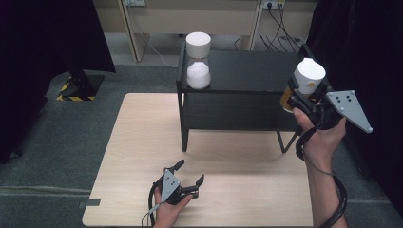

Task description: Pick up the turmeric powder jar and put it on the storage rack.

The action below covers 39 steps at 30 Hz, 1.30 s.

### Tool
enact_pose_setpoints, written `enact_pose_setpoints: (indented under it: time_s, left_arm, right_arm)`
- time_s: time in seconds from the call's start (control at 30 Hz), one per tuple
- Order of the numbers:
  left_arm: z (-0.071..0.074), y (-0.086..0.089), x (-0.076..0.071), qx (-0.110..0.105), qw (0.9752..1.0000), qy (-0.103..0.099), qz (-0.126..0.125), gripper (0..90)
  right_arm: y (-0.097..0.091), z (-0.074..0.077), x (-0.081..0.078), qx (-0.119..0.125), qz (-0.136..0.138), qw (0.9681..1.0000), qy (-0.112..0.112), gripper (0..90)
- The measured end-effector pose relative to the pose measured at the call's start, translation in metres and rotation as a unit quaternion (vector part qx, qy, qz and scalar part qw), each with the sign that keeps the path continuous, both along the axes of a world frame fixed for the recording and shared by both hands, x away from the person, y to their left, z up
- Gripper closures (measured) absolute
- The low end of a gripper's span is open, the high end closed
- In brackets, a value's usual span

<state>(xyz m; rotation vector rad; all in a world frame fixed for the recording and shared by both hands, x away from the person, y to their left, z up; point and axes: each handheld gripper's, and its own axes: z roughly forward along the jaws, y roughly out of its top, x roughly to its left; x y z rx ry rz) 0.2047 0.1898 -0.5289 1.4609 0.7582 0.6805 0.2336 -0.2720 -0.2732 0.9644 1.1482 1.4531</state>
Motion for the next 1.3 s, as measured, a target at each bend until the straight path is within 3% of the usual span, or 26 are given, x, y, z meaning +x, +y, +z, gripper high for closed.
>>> enact_pose_setpoints:
  time_s: [1.3]
  left_arm:
    - [0.0,0.0,0.0,0.0,1.0,0.001,-0.001,9.4]
  right_arm:
    - [0.008,0.024,0.018,-0.005,-0.007,0.9999,0.009,30.9]
